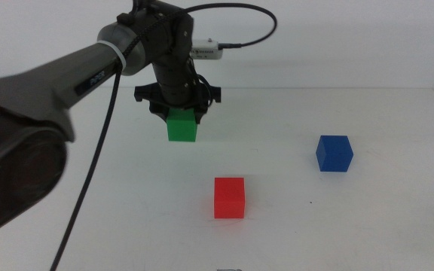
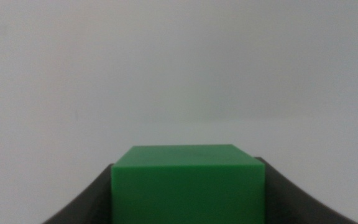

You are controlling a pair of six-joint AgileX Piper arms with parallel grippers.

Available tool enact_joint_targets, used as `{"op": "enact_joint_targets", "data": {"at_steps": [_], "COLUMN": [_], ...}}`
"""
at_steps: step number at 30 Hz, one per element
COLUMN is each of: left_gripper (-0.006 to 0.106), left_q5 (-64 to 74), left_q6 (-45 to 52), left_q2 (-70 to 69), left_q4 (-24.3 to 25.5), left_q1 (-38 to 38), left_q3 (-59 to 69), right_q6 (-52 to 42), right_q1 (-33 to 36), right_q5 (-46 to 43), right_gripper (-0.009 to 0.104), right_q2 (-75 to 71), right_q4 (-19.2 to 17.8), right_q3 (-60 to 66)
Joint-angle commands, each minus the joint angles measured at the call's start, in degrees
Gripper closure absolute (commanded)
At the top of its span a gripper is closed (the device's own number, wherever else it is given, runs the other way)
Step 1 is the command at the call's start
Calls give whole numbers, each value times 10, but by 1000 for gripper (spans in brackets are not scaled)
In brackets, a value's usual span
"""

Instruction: Stack red cubes first, then green, then blue cubes in a specific spot.

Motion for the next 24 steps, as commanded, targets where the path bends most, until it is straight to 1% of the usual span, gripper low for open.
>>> {"op": "enact_joint_targets", "data": {"at_steps": [1,3,7,10,13,15,20,24], "left_gripper": [76,76,76,75,75,75,75,75], "left_q5": [-44,-78,-97,-96,-96,-96,-96,-95], "left_q6": [-39,-80,-157,-211,-255,-274,-305,-306], "left_q2": [-90,-137,-204,-227,-233,-232,-229,-229], "left_q4": [31,56,84,105,126,129,114,105], "left_q1": [-22,-40,-74,-104,-139,-156,-182,-188], "left_q3": [47,103,193,227,233,233,233,233], "right_q6": [-7,-7,-7,-7,-7,-7,-7,-7], "right_q1": [-4,-4,-4,-4,-4,-4,-4,-4], "right_q5": [-42,-42,-42,-42,-42,-42,-42,-42], "right_gripper": [29,29,29,29,29,29,29,29], "right_q2": [7,7,7,7,7,7,7,7], "right_q4": [-5,-5,-5,-5,-5,-5,-5,-5], "right_q3": [-10,-10,-10,-10,-10,-10,-10,-10]}}
